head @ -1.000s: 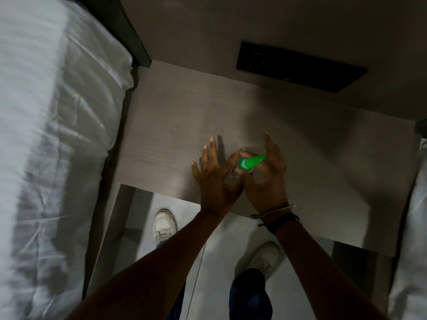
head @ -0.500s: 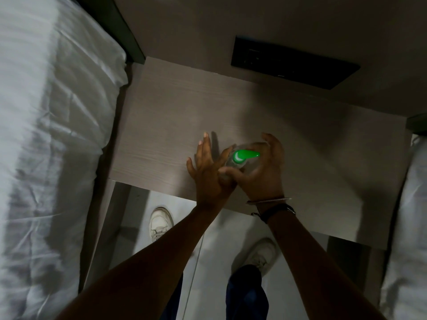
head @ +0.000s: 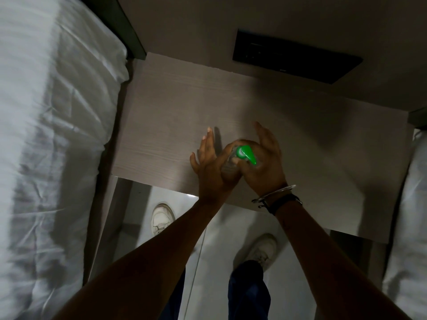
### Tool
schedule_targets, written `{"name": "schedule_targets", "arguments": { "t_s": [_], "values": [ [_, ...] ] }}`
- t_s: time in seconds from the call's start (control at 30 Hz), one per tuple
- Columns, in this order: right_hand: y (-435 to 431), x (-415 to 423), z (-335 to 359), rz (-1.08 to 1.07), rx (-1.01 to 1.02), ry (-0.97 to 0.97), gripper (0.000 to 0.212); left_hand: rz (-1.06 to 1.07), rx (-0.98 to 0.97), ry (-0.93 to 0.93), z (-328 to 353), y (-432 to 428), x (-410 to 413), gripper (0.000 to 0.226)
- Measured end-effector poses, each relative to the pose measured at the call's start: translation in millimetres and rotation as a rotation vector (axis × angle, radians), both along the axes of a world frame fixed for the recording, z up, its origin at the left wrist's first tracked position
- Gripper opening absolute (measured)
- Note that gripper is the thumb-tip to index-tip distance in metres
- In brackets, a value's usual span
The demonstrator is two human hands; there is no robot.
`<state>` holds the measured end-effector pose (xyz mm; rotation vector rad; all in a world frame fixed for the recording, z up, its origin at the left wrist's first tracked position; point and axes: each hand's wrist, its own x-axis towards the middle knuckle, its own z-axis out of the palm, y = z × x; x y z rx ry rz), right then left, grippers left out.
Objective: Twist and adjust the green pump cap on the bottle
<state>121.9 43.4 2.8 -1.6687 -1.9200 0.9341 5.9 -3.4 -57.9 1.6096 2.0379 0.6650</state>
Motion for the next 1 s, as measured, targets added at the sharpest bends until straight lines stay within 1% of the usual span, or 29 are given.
{"name": "schedule_targets", "arguments": {
  "t_s": [0.03,0.07,0.1,0.17,0.2,0.23,0.27,0.33,0.37,0.4,0.5,0.57,0.63,0.7,0.77,0.9,0.93,1.0],
  "values": [
    [0,0,0,-0.035,0.037,-0.019,0.040,-0.011,0.006,-0.008,0,0,0,0.063],
    [1,0,1,-0.088,0.066,-0.045,0.036,-0.024,0.010,0.007,0,-1,1,0.064],
    [0,-2,1,-0.133,0.087,-0.073,0.039,-0.034,0.020,0.025,-1,-1,1,0.061],
    [-2,-6,1,-0.147,0.062,-0.095,0.057,-0.017,0.046,0.021,-4,0,1,0.058],
    [-4,-7,1,-0.117,0.014,-0.082,0.069,-0.001,0.056,0.018,-6,0,0,0.061],
    [-5,-6,1,-0.076,-0.026,-0.053,0.077,0.007,0.058,0.023,-7,1,-1,0.061],
    [-5,-5,1,-0.033,-0.033,-0.024,0.074,-0.003,0.056,0.027,-8,2,-3,0.058],
    [-4,-1,2,0.003,0.032,0.002,0.047,-0.053,0.045,0.005,-9,2,-5,0.053],
    [-3,0,3,-0.024,0.071,-0.008,0.037,-0.070,0.047,-0.012,-9,2,-6,0.052],
    [-3,-1,3,-0.071,0.105,-0.031,0.032,-0.072,0.060,-0.032,-9,2,-7,0.053],
    [0,-6,6,-0.165,0.137,-0.129,0.044,-0.040,0.116,-0.081,-9,3,-7,0.055],
    [2,-5,4,-0.142,0.105,-0.128,0.052,-0.039,0.125,-0.102,-8,4,-8,0.054],
    [3,-1,1,-0.066,0.070,-0.111,0.057,-0.035,0.121,-0.184,-7,5,-8,0.049],
    [4,1,0,0.000,0.071,-0.118,0.041,-0.025,0.122,-0.243,-4,5,-7,0.041],
    [4,-1,1,0.006,0.086,-0.150,0.028,-0.017,0.139,-0.216,-5,6,-6,0.039],
    [0,-7,4,-0.011,0.177,-0.236,0.026,-0.012,0.147,-0.189,-8,9,-8,0.046],
    [-3,-8,4,-0.025,0.186,-0.233,0.025,-0.011,0.137,-0.204,-9,8,-7,0.047],
    [-7,-8,5,-0.055,0.196,-0.248,0.025,-0.003,0.071,-0.316,-5,10,-9,0.052]
  ]
}}
